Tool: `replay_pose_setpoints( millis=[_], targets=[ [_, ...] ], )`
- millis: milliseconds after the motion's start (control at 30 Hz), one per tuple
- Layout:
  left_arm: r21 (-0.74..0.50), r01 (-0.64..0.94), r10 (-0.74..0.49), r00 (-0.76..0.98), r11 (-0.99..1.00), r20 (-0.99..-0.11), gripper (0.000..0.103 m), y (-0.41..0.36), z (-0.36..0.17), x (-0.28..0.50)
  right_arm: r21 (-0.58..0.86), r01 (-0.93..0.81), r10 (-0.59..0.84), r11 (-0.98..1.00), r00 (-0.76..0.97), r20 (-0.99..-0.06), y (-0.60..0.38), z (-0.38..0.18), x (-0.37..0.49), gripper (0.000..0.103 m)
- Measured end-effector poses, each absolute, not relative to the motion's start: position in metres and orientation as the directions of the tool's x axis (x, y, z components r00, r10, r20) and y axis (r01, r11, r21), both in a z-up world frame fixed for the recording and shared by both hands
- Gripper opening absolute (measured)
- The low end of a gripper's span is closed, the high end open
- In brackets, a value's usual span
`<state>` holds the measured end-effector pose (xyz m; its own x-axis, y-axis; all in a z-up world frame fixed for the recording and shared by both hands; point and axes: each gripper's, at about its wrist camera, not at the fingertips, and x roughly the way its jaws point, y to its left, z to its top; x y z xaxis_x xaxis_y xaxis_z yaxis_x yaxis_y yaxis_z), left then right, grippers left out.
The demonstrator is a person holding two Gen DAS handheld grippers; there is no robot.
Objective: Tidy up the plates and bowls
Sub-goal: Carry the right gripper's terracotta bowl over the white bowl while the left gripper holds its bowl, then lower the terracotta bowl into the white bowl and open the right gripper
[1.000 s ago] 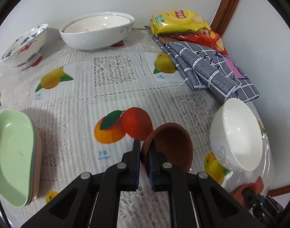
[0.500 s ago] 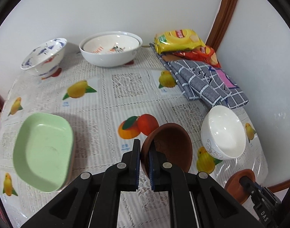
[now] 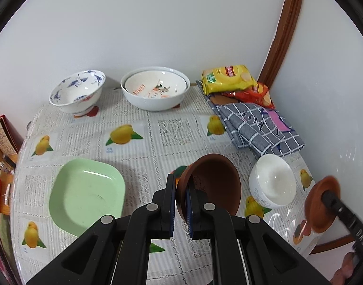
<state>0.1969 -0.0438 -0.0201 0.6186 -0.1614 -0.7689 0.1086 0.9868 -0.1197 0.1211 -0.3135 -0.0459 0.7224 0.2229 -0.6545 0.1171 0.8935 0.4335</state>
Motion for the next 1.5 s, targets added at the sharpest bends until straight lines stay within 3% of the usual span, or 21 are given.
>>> replay_pose_setpoints(
  millis=[500,1500],
  targets=[
    [-0.083,0.072,-0.11,0.654,0.994,-0.749,0.008,-0.022,-0.005,0.204,0.458,0.154,0.185,0.876,0.769,-0.612,-0.312,-0.029,0.151,0.008],
    [-0.111,0.124,-0.161,0.539,0.986,-0.827,0.008,-0.069,-0.092,0.265,0.274,0.308,0.057,0.911,0.565,-0.823,-0.336,-0.147,0.211,0.008]
  ],
)
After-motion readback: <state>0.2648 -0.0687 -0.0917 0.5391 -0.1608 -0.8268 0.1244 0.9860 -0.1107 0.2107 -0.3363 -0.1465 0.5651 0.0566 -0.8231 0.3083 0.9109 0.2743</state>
